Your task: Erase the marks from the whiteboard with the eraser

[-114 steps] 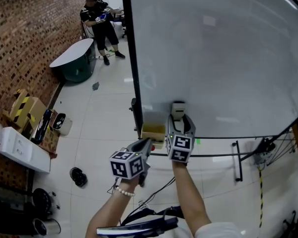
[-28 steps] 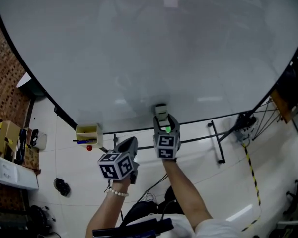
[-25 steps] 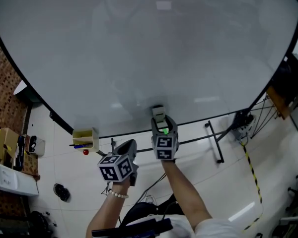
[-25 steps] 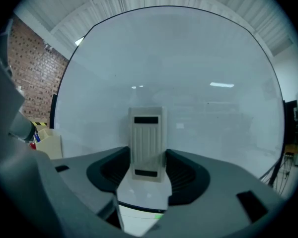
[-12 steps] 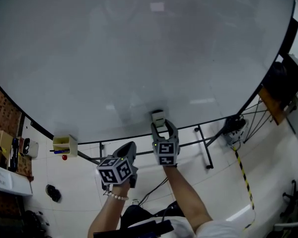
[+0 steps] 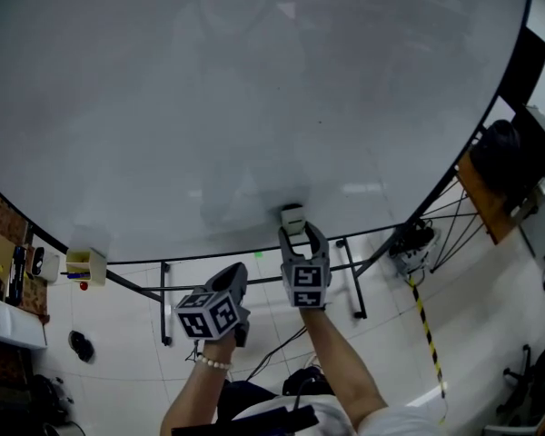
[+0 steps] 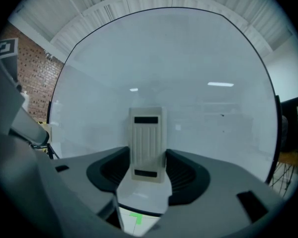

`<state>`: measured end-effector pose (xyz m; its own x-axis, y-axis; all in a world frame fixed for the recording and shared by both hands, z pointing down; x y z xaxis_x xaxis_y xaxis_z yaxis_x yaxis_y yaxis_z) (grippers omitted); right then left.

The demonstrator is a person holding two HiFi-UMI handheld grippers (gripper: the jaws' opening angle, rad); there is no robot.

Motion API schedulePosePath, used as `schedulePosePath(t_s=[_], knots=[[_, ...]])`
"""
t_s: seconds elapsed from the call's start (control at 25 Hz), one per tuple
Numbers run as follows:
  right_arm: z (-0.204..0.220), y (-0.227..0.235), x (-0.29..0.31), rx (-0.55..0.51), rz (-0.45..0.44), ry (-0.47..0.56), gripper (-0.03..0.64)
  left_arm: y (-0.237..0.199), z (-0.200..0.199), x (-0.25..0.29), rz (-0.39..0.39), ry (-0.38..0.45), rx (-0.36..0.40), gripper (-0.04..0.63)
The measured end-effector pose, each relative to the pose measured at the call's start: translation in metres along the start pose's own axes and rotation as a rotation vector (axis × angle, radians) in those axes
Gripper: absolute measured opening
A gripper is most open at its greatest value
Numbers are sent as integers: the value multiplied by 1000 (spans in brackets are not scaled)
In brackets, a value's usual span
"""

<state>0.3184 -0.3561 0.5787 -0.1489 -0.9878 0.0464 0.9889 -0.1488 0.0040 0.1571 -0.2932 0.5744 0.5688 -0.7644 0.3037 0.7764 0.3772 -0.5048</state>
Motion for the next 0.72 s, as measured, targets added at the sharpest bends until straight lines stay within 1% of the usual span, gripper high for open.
schedulePosePath(t_s=[0.16, 0.36, 0.56, 0.72], knots=[[5, 56, -8, -41, -2, -12, 262, 40, 14, 33, 15, -7, 2, -12], [7, 121, -18, -27, 20, 4, 262, 88, 32, 68, 35, -21, 17, -12], [9, 173, -25, -28, 38, 1, 262, 120, 43, 94, 48, -33, 25, -14], [10, 228, -34, -32, 80, 0, 262, 148, 57, 120, 71, -54, 26, -12]])
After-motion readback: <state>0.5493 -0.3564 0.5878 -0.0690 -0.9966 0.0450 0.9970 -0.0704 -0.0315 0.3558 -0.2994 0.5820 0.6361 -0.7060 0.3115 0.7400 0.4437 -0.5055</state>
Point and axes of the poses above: the fingertips, and each gripper's own axes: x forward along the fingers, y to its right, z out of its underside, the point moved 4 cm from there along -x, backward along the fingers, and after that the axes turned 5 degrees about y, right-handed, at the moved point
